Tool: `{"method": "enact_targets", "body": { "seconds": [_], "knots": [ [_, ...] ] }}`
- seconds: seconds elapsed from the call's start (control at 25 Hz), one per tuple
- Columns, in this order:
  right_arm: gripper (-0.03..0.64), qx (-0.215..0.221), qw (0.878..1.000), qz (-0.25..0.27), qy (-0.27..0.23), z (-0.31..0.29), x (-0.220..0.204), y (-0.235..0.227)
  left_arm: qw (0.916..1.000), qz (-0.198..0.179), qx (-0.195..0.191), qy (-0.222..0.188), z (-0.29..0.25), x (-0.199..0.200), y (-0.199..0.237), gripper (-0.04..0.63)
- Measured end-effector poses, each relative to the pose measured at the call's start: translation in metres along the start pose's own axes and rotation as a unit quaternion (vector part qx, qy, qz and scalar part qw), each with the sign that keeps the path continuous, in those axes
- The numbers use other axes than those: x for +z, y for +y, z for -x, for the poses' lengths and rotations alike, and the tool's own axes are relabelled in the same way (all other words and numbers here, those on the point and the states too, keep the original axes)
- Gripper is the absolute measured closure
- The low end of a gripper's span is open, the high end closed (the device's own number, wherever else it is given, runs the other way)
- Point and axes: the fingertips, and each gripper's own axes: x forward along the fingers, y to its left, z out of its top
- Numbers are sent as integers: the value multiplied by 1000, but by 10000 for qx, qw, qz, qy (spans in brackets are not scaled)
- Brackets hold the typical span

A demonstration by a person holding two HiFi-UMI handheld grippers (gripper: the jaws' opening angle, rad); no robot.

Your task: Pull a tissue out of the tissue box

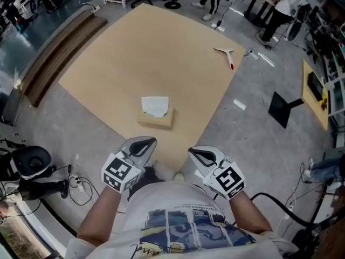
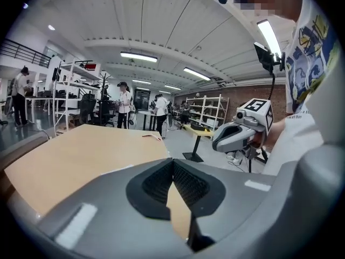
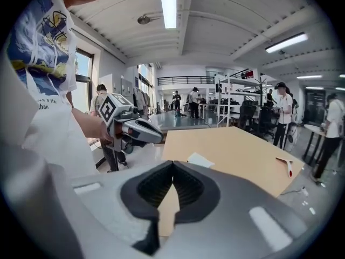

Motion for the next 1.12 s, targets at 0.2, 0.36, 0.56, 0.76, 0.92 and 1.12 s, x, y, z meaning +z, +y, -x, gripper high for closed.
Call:
{"method": "enact_targets", "body": {
  "seconds": [0.2,0.36,0.56,0.76,0.92,1.12],
  "knots": [
    [614,-392,9991,-144,45,-32,17,-18,9998,-14,-158,112,-13,2,69,579],
    [614,-704,9970,-308,88,-51,28,-27,9990,168,-355,232,-26,1,114,544],
    [614,-1111,9926,-462,176,-74,34,-32,9952,404,-724,524,-51,-13,165,481],
    [614,-1767,9807,-798,239,-72,34,-33,9866,175,-1220,1070,-84,-35,190,435],
    [614,-2091,9725,-992,272,-65,27,-35,9788,51,-1503,1392,-109,-51,199,398],
    [614,-2507,9579,-1325,445,-56,14,-25,9643,131,-2004,1727,-142,-68,203,347]
  ]
}}
